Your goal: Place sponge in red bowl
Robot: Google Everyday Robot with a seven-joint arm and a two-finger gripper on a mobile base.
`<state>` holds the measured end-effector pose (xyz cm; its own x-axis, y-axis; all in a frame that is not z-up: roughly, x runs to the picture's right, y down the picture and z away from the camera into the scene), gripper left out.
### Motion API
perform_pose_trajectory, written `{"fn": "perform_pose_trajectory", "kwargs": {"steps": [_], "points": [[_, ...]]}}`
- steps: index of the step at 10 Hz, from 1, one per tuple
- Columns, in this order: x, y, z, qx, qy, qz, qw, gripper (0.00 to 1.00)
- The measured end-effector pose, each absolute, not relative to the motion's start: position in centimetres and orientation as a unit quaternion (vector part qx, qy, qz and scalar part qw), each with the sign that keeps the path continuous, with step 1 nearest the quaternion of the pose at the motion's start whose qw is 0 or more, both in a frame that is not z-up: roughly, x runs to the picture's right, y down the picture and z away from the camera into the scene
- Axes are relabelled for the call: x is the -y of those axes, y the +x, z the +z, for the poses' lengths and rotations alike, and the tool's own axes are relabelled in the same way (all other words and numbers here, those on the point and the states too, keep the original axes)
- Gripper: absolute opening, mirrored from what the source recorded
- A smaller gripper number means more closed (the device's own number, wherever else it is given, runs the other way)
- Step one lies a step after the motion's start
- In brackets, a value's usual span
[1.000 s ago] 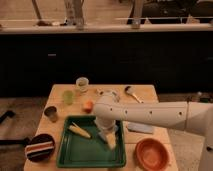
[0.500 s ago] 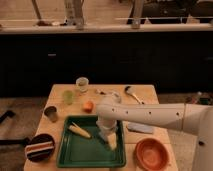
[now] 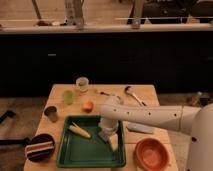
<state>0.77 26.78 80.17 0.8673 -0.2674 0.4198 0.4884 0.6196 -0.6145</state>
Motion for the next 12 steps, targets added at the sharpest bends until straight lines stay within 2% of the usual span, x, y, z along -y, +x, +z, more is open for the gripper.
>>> {"fn": "perform_pose_trajectory", "kwargs": {"steps": [2,8,10,12], "points": [[-27.1,0.8,80.4,0.151,-0.386,-0.217,0.884,0.79],[-27.0,0.7,80.3,0.171,-0.387,-0.227,0.877,0.17],[-26.4,0.3,79.3,0.176,-0.381,-0.238,0.876,0.01],[-25.3,-0.4,77.6,0.181,-0.37,-0.255,0.875,0.0]]}}
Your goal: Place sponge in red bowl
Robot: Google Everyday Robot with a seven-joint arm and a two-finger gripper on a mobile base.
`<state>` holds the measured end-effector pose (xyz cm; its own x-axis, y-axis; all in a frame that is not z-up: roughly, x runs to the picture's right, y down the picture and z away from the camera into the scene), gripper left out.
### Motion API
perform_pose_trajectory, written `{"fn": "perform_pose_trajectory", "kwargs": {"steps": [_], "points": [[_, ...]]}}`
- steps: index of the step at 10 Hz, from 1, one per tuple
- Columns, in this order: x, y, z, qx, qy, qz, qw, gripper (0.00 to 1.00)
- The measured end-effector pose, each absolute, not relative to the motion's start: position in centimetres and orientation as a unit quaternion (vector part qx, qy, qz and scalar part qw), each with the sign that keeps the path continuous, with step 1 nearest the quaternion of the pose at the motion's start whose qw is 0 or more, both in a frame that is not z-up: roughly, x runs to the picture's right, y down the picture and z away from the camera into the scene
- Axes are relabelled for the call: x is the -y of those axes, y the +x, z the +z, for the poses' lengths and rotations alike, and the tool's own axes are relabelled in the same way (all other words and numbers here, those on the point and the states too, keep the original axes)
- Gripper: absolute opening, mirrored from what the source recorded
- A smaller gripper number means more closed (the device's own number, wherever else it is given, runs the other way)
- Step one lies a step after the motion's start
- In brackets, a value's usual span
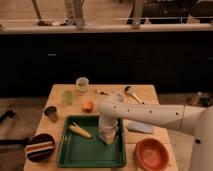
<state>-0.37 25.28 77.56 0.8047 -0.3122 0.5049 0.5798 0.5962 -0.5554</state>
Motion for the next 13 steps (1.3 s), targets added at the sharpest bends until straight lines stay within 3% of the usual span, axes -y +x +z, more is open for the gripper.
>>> {"fn": "perform_pose_trajectory", "kwargs": {"steps": [8,13], "points": [[-19.6,-0.3,70.4,0.183,-0.304,-0.295,0.887,0.0],[-18.1,2.2,70.4,0.17,-0.295,-0.276,0.899,0.0]]}}
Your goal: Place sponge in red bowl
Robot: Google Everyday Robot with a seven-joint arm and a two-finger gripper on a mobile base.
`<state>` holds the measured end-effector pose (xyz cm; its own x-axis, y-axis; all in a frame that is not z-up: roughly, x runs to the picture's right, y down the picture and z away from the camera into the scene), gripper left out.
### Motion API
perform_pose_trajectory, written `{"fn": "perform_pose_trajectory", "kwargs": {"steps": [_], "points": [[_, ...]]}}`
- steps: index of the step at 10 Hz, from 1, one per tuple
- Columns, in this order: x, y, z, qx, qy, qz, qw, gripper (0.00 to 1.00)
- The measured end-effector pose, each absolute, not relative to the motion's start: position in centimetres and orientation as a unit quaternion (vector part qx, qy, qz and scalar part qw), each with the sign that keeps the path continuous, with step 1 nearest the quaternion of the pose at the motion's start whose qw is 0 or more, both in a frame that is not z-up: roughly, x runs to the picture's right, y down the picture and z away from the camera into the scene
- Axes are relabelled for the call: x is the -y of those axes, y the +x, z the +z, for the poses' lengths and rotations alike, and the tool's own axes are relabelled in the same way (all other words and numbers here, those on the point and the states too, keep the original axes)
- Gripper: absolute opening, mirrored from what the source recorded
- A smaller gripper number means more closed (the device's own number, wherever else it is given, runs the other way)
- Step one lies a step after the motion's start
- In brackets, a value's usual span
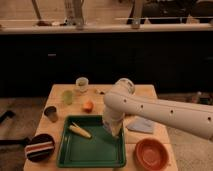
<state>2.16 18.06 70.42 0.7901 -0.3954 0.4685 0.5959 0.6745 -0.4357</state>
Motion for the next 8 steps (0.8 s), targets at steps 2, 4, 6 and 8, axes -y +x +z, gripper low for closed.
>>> {"fn": "perform_pose_trajectory", "kwargs": {"steps": [2,4,6,8], "points": [[-18.2,1.5,70.7,0.168,-0.3,-0.28,0.896,0.0],[-18.3,1.2,70.7,0.165,-0.301,-0.281,0.896,0.0],[-18.4,0.7,70.8,0.162,-0.301,-0.284,0.896,0.0],[-18.0,1.7,70.3,0.152,-0.298,-0.276,0.901,0.0]]}}
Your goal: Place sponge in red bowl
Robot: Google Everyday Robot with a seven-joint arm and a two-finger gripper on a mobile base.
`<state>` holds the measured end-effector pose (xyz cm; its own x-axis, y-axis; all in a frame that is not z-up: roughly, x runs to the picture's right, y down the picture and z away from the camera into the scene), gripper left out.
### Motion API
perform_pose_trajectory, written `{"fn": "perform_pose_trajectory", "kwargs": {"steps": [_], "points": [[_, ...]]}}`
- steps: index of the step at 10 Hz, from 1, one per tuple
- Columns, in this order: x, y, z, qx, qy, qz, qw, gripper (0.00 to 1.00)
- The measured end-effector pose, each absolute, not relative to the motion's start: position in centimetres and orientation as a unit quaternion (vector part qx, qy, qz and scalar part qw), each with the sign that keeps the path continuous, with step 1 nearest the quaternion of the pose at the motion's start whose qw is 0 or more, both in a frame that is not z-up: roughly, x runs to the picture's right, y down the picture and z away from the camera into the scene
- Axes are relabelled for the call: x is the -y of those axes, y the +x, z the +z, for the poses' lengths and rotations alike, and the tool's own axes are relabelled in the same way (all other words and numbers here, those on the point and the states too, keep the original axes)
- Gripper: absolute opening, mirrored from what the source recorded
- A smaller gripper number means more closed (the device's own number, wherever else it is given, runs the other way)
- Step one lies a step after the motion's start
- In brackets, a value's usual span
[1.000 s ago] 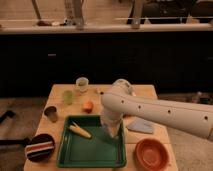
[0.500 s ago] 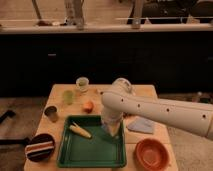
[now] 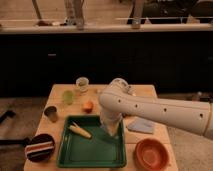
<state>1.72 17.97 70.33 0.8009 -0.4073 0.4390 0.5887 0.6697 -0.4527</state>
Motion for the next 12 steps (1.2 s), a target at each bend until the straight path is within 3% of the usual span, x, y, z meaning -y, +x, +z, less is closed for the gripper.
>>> {"fn": "perform_pose_trajectory", "kwargs": {"steps": [6,12], "points": [[-17.0,7.2,68.6,0.14,-0.284,-0.241,0.917,0.0],[-19.2,13.3,67.4,0.131,-0.295,-0.205,0.924,0.0]]}}
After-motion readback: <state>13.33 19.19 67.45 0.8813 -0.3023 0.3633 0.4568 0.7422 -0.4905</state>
